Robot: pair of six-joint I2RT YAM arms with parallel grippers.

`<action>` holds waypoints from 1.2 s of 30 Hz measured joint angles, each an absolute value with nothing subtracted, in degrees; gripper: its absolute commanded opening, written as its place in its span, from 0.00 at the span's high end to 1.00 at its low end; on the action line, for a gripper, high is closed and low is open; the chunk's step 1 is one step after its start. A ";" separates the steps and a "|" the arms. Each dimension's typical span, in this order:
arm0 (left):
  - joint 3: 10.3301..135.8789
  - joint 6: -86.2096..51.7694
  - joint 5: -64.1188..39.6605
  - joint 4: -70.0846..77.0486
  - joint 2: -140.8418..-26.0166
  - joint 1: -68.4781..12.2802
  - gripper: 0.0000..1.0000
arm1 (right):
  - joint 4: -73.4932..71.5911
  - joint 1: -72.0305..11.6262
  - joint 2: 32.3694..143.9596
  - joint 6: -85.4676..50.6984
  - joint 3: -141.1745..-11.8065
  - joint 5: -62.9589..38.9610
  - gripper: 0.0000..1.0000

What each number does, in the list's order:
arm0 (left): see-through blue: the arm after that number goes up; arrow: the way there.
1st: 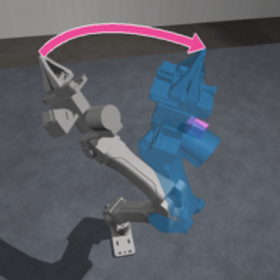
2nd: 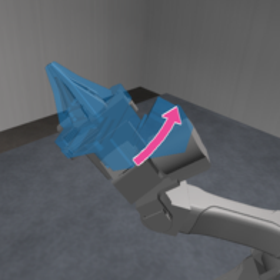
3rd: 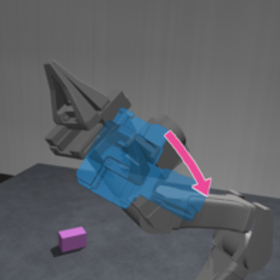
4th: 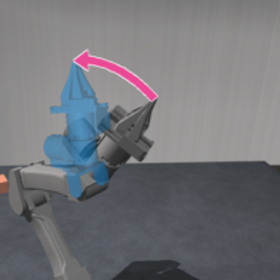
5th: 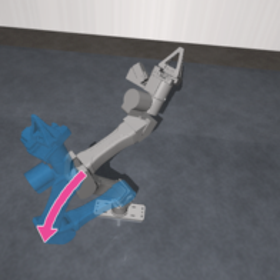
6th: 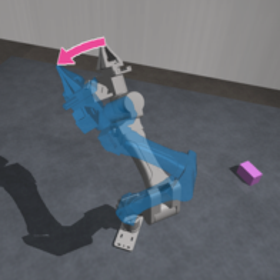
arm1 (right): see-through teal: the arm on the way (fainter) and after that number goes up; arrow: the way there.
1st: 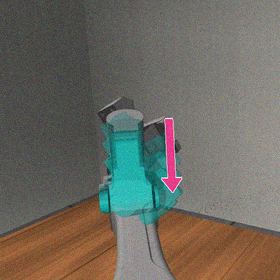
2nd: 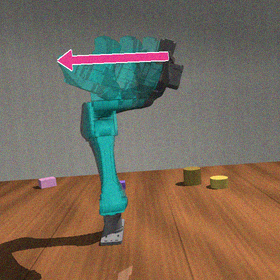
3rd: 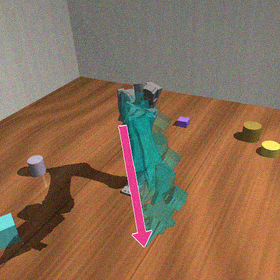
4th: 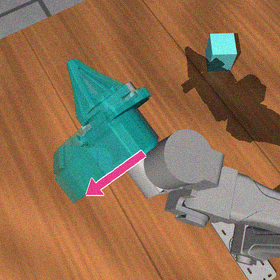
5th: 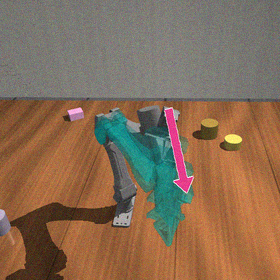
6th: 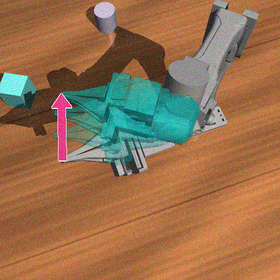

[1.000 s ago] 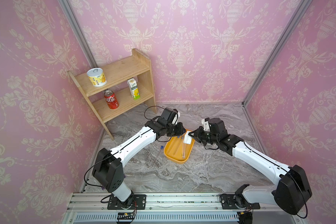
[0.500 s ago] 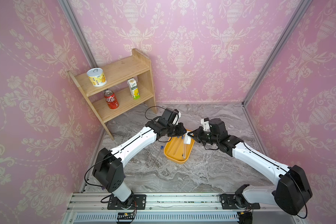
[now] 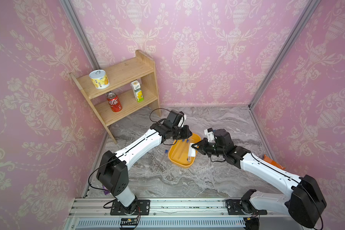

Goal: Wipe the exteriors of test tubes
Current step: Wipe the dirt from the test tube.

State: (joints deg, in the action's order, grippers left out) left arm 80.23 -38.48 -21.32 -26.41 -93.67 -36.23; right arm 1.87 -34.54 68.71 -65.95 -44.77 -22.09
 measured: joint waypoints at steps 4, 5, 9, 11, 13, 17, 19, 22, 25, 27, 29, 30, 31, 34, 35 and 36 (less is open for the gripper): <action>80.23 -38.46 -21.32 -26.39 -93.80 -36.18 0.87 | 1.93 -35.35 64.82 -66.76 -42.59 -21.56 1.00; 80.23 -38.46 -21.32 -26.39 -93.89 -36.18 0.87 | 2.00 -35.42 63.99 -67.09 -42.06 -21.43 1.00; 80.60 -38.46 -21.32 -26.41 -94.32 -36.18 0.87 | 2.22 -35.57 62.50 -67.59 -40.71 -21.12 1.00; 80.95 -38.46 -21.32 -26.39 -94.52 -36.18 0.87 | 2.20 -35.68 62.46 -67.61 -40.36 -21.06 1.00; 81.08 -38.48 -21.34 -26.39 -94.56 -36.18 0.87 | 2.17 -35.68 62.52 -67.64 -40.25 -21.08 1.00; 81.08 -38.48 -21.34 -26.39 -94.59 -36.18 0.87 | 1.96 -35.68 63.11 -67.59 -40.27 -21.06 1.00; 81.08 -38.48 -21.34 -26.39 -94.61 -36.18 0.87 | 2.04 -35.68 63.77 -67.55 -40.47 -20.99 1.00; 81.08 -38.48 -21.34 -26.39 -94.61 -36.18 0.87 | 2.37 -35.64 65.19 -67.48 -41.76 -20.99 1.00; 81.08 -38.48 -21.34 -26.39 -94.61 -36.18 0.87 | 2.35 -34.96 66.54 -67.13 -43.83 -21.02 1.00; 81.08 -38.48 -21.34 -26.39 -94.61 -36.18 0.87 | 2.26 -34.22 67.18 -66.96 -45.08 -20.99 1.00; 81.08 -38.48 -21.34 -26.39 -94.61 -36.18 0.87 | 2.17 -33.34 67.85 -66.37 -46.39 -21.02 1.00; 81.08 -38.48 -21.34 -26.39 -94.61 -36.18 0.87 | 2.17 -33.01 68.14 -66.15 -46.98 -21.04 1.00; 81.08 -38.48 -21.34 -26.37 -94.61 -36.18 0.87 | 2.11 -32.60 68.53 -65.95 -47.64 -21.04 1.00; 81.08 -38.50 -21.37 -26.35 -94.61 -36.18 0.87 | 1.63 -31.59 69.54 -65.41 -48.88 -21.12 1.00; 81.08 -38.50 -21.39 -26.33 -94.61 -36.18 0.87 | 1.39 -31.33 69.95 -65.19 -49.19 -21.17 1.00; 81.08 -38.50 -21.39 -26.33 -94.61 -36.18 0.87 | 1.26 -31.11 70.35 -64.93 -49.43 -21.17 1.00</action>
